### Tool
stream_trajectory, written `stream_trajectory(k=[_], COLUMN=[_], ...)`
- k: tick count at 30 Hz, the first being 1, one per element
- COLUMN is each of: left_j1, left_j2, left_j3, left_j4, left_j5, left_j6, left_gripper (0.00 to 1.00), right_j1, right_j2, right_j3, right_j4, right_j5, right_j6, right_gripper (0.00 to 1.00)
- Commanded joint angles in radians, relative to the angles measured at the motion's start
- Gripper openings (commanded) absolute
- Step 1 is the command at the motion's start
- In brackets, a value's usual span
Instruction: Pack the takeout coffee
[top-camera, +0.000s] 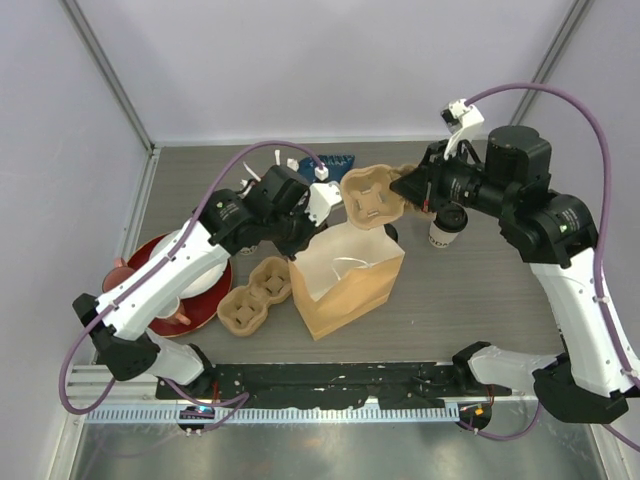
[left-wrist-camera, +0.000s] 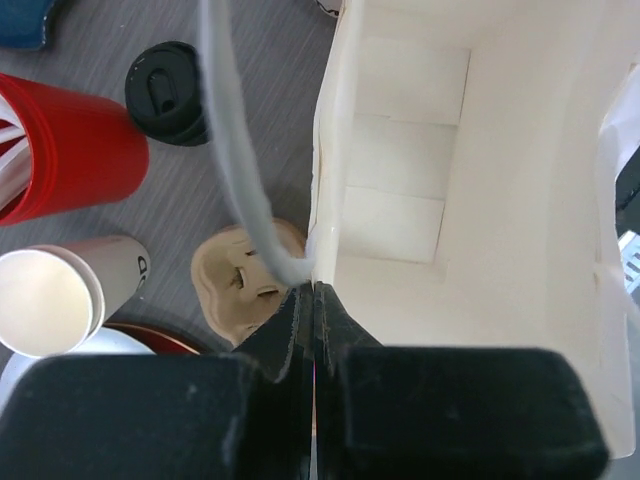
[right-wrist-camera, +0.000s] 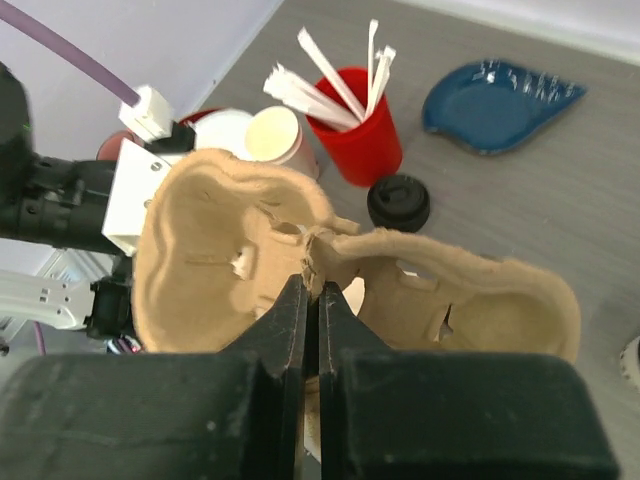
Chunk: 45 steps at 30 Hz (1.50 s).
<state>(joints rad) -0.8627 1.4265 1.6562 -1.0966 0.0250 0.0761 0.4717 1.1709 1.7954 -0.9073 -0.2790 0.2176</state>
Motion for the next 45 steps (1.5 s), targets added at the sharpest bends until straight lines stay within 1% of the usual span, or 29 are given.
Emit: stream_trajectory(k=[1, 5, 7, 8, 11, 14, 19, 20, 22, 24, 27, 29, 31, 34, 35, 36, 38, 42, 45], left_j1=[0.004, 0.002, 0.002, 0.004, 0.004, 0.004, 0.007, 0.005, 0.008, 0.013, 0.022, 0.024, 0.031, 0.033, 0.033, 0.033, 0.031, 0.031, 0.031], left_j2=[0.009, 0.014, 0.012, 0.012, 0.012, 0.002, -0.014, -0.018, -0.02, -0.024, -0.029, -0.032, -0.032, -0.029, -0.029, -0.031, -0.031, -0.029, -0.028], left_j3=[0.007, 0.025, 0.036, 0.039, 0.037, 0.028, 0.005, 0.007, 0.005, 0.007, 0.011, 0.007, -0.001, -0.006, -0.003, 0.0, 0.014, 0.019, -0.006], left_j4=[0.06, 0.06, 0.055, 0.052, 0.056, 0.064, 0.086, 0.086, 0.081, 0.075, 0.069, 0.069, 0.073, 0.066, 0.066, 0.063, 0.063, 0.064, 0.078], left_j5=[0.058, 0.075, 0.096, 0.099, 0.096, 0.092, 0.098, 0.107, 0.121, 0.131, 0.148, 0.15, 0.139, 0.168, 0.182, 0.188, 0.216, 0.225, 0.228], left_j6=[-0.071, -0.108, -0.116, -0.116, -0.116, -0.101, -0.081, -0.081, -0.032, -0.016, -0.001, 0.008, 0.008, -0.005, -0.015, -0.036, -0.045, -0.05, -0.05], left_gripper=[0.0, 0.0, 0.0, 0.0, 0.0, 0.0, 0.0, 0.0, 0.0, 0.0, 0.0, 0.0, 0.0, 0.0, 0.0, 0.0, 0.0, 0.0, 0.0], right_j1=[0.054, 0.129, 0.165, 0.204, 0.263, 0.268, 0.266, 0.268, 0.266, 0.268, 0.268, 0.268, 0.268, 0.268, 0.269, 0.272, 0.283, 0.306, 0.318], right_j2=[-0.019, -0.04, -0.042, -0.037, -0.027, -0.033, -0.037, -0.042, -0.05, -0.059, -0.036, -0.045, -0.068, -0.079, -0.077, -0.077, -0.071, -0.057, -0.039], right_j3=[-0.092, -0.151, -0.186, -0.191, -0.188, -0.203, -0.251, -0.257, -0.275, -0.286, -0.286, -0.318, -0.355, -0.363, -0.364, -0.373, -0.384, -0.402, -0.428], right_j4=[0.044, 0.063, 0.083, 0.082, 0.044, 0.018, 0.024, 0.033, 0.057, 0.067, -0.01, -0.016, 0.007, 0.047, 0.068, 0.117, 0.157, 0.205, 0.237], right_j5=[-0.103, 0.039, 0.046, 0.061, 0.089, 0.095, 0.074, 0.058, -0.023, -0.026, -0.034, -0.095, -0.103, -0.045, 0.009, 0.032, 0.084, 0.168, 0.21], right_j6=[0.049, 0.078, 0.083, 0.078, 0.028, -0.036, -0.164, -0.184, -0.268, -0.32, -0.385, -0.423, -0.408, -0.342, -0.266, -0.227, -0.138, -0.095, -0.054], right_gripper=[0.01, 0.01, 0.01, 0.01, 0.01, 0.01, 0.01, 0.01, 0.01, 0.01, 0.01, 0.01, 0.01, 0.01, 0.01, 0.01, 0.01, 0.01, 0.01])
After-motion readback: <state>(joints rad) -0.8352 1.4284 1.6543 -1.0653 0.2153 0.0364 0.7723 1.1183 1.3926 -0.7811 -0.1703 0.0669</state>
